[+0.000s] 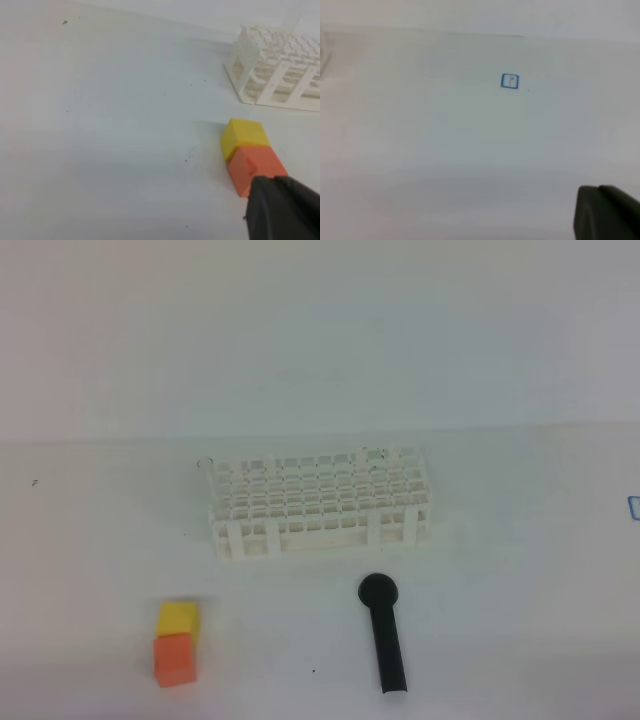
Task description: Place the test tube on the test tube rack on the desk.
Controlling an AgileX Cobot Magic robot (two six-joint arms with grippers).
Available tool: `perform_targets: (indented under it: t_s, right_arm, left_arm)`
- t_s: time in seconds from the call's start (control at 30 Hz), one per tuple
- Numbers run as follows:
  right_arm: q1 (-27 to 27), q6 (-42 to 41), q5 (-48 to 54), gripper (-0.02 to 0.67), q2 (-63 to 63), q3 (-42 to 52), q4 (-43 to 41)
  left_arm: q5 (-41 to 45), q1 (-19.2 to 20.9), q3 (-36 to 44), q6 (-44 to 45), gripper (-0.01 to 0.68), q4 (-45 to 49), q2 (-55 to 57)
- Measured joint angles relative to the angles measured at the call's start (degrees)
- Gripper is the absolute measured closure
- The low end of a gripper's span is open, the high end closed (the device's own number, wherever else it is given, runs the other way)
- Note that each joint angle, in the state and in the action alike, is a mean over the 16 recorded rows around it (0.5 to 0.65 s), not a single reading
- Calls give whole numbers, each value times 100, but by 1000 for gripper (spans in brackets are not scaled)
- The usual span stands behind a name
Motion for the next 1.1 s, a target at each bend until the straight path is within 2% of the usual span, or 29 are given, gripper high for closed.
perform_targets:
  t_s: [1.1]
  right_arm:
    - [87, 0, 0, 650, 0, 0, 1]
  left_arm:
    - [12, 0, -12, -3, 673, -2, 19]
